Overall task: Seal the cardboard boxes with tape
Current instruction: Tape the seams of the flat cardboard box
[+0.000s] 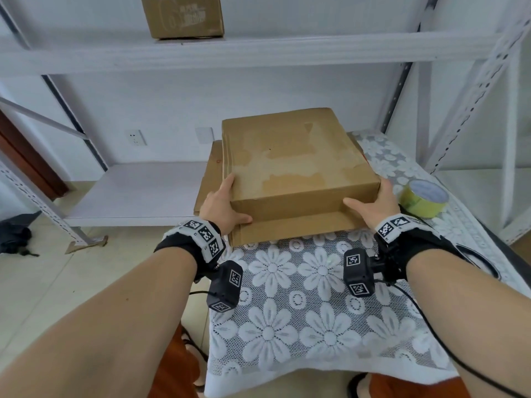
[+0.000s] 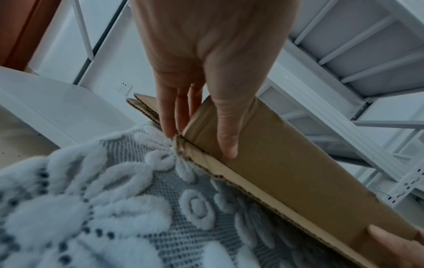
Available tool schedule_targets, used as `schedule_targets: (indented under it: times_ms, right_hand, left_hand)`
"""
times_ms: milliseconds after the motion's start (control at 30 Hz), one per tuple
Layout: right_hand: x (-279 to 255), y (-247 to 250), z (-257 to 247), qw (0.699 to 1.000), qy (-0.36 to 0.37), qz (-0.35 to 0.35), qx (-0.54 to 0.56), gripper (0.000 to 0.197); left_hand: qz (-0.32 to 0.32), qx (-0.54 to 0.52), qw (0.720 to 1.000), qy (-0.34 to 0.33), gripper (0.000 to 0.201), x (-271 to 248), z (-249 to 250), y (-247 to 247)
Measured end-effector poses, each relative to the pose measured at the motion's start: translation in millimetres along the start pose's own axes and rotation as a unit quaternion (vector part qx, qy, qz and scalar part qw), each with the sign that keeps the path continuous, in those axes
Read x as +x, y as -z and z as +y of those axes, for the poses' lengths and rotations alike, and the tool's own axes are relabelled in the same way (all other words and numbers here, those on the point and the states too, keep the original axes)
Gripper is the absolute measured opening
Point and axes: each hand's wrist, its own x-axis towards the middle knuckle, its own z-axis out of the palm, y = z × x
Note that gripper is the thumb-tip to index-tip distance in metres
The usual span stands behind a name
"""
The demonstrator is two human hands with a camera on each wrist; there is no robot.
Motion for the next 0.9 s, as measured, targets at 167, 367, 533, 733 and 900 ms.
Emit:
schedule_targets:
  times_ms: [167, 367, 533, 733, 900]
  right_hand:
    - [6, 1, -1, 0.999, -0.013, 0.016, -0.029, 0.083]
    - [2, 3, -9, 0.994, -0.024, 0.039, -0.099, 0.076]
    - [-10, 4, -28, 0.957, 0.070, 0.092, -0.266, 0.085]
    - [-25, -1, -53, 0.882, 0.309, -0.108, -0.338, 0.107]
    - [-24, -21, -53, 0.796, 0.351, -0.167, -0.464, 0.130]
  left_hand:
    - [-0.013, -0.038, 0.999, -0.006, 0.101, 5, 6, 2]
    - [-0.001, -0.073, 0.997, 0.005, 0.095, 4, 11, 2]
    - [0.006, -0.096, 0.995, -0.001, 0.092, 6, 19, 3]
    - [-0.009, -0.104, 0.995, -0.004, 0.090, 7, 20, 4]
    - [-0.035, -0.130, 0.990, -0.029, 0.087, 7, 22, 14]
